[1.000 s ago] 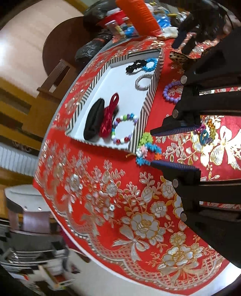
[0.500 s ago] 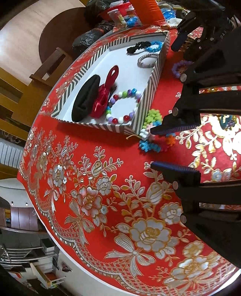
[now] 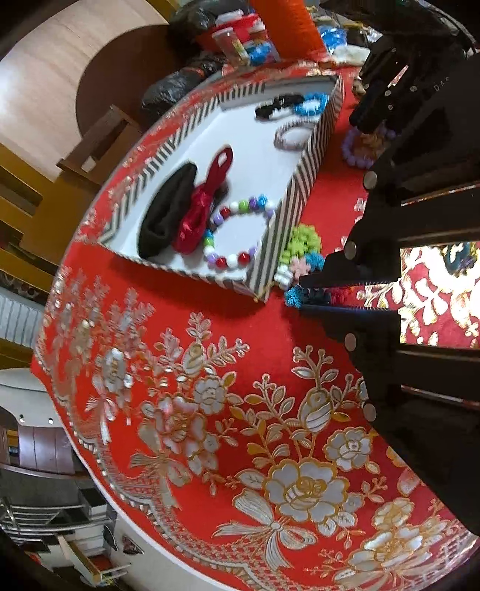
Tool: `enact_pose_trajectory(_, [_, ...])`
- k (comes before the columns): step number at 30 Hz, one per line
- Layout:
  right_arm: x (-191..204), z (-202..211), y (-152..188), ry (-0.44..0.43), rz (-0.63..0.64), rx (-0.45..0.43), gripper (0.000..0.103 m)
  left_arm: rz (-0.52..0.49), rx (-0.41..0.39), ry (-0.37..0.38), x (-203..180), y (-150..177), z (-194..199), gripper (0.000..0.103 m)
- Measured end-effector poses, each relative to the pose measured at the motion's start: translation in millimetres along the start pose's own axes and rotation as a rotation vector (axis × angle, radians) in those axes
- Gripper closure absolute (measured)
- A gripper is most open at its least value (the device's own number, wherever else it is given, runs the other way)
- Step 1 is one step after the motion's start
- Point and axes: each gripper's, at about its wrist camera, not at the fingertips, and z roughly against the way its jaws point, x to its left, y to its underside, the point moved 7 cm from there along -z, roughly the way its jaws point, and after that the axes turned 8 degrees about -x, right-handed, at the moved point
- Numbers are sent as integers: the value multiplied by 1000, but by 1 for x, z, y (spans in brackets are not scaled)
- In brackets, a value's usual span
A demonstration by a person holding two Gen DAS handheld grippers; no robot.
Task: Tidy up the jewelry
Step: 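Grasp multicolor bead bracelet with left tool while right tool grasps purple bead bracelet, then carry both bracelets into the tray and open both tools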
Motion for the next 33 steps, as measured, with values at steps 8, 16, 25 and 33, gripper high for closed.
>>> enact_pose_trajectory(8, [6,47,-28,-70,-21,-94,94,-51,-78,46,-25,-17,43,84])
enact_pose_trajectory(16, [0,84,-52,-85,-42,-168,94,-110,-154,80,-56,-38,81,84])
enact_pose_trajectory(25, [-18,110,-73,-58,-58,-223,94,-169,-195,102,-88,-57,95,84])
enact_pose_trajectory(33, [-42,117,-84,-14,-72,-236,94,-246,-202,110,-128,-65,87,84])
